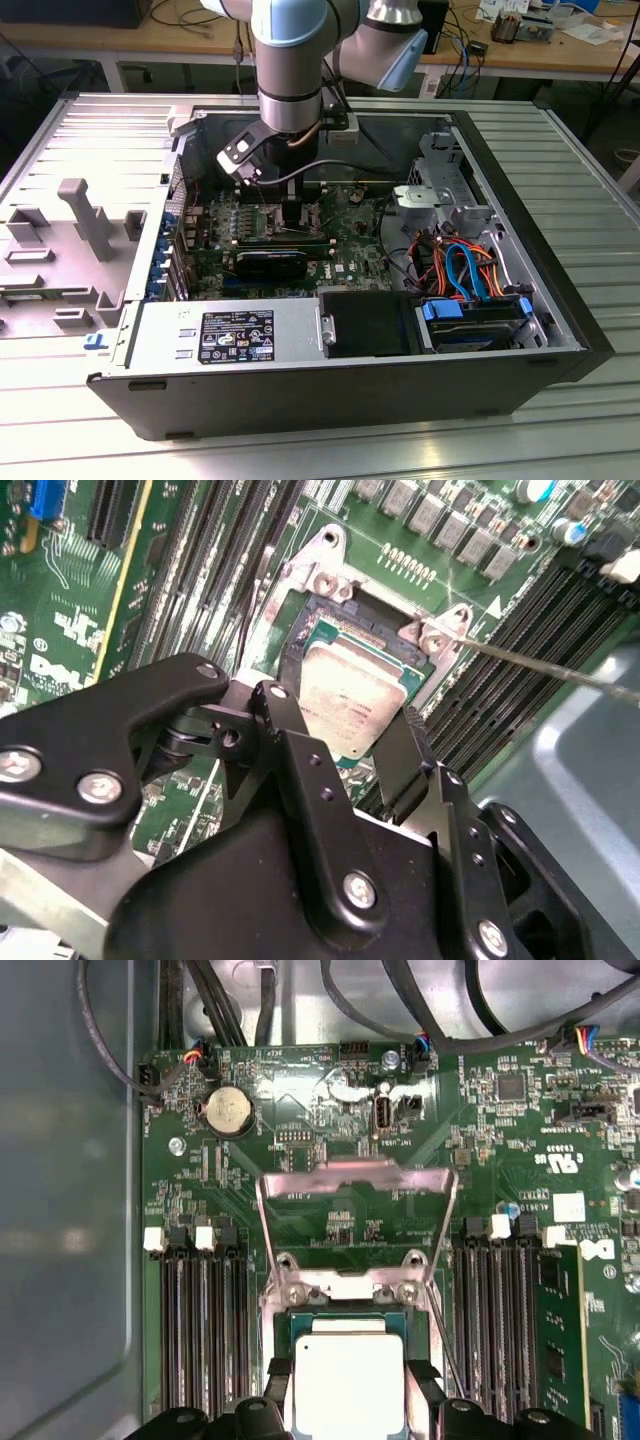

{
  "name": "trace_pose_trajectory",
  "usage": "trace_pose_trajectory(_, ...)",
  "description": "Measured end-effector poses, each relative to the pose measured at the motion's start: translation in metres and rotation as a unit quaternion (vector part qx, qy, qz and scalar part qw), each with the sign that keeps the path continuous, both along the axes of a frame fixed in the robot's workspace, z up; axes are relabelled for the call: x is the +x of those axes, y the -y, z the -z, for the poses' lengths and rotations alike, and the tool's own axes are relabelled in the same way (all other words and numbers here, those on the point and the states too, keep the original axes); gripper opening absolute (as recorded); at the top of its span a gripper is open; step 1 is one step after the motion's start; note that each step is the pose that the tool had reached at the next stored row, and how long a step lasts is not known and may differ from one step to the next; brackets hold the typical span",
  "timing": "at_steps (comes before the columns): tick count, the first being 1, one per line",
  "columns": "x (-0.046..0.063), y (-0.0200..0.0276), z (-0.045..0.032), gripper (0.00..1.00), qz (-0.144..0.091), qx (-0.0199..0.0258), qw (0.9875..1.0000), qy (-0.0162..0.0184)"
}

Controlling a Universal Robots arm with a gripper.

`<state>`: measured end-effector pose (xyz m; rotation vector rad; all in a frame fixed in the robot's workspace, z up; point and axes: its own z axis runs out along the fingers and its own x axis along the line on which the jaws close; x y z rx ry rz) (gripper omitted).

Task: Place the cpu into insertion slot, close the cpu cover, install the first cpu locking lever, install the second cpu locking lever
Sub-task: 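Place the cpu into insertion slot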

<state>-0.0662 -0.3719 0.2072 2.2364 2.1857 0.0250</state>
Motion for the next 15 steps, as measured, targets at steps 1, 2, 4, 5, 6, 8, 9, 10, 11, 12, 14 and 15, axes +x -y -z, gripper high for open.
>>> trace_pose_trajectory(1, 0.0, 0.0, 0.0008, 0.53, 0.0, -0.0001, 1.0, -0.0005)
trace_pose_trajectory(2, -0.0001, 0.0001, 0.0013, 0.53, 0.0, -0.0001, 1.0, -0.0006)
trace_pose_trajectory(4, -0.0017, 0.0001, 0.0021, 0.53, 0.0, -0.0001, 1.0, -0.0006)
trace_pose_trajectory(5, -0.0021, 0.0, 0.0023, 0.53, -0.001, -0.0001, 1.0, -0.0006)
trace_pose_trajectory(6, -0.0025, 0.0, 0.0024, 0.53, -0.001, -0.0001, 1.0, -0.0006)
trace_pose_trajectory(8, -0.0031, 0.0001, 0.0029, 0.53, -0.002, 0.0, 1.0, -0.0006)
trace_pose_trajectory(9, -0.0033, 0.0002, 0.0031, 0.53, -0.002, 0.0, 1.0, -0.0006)
trace_pose_trajectory(10, -0.0033, 0.0002, 0.0038, 0.53, -0.003, 0.0, 1.0, -0.0005)
trace_pose_trajectory(11, -0.0034, 0.0002, 0.0044, 0.53, -0.003, 0.0, 1.0, -0.0005)
trace_pose_trajectory(12, -0.0035, 0.0003, 0.0047, 0.53, -0.003, -0.0001, 1.0, -0.0006)
trace_pose_trajectory(14, -0.004, 0.0003, 0.0063, 0.53, -0.005, -0.0003, 1.0, -0.0007)
trace_pose_trajectory(15, -0.004, 0.0003, 0.0073, 0.53, -0.005, -0.0003, 1.0, -0.0007)
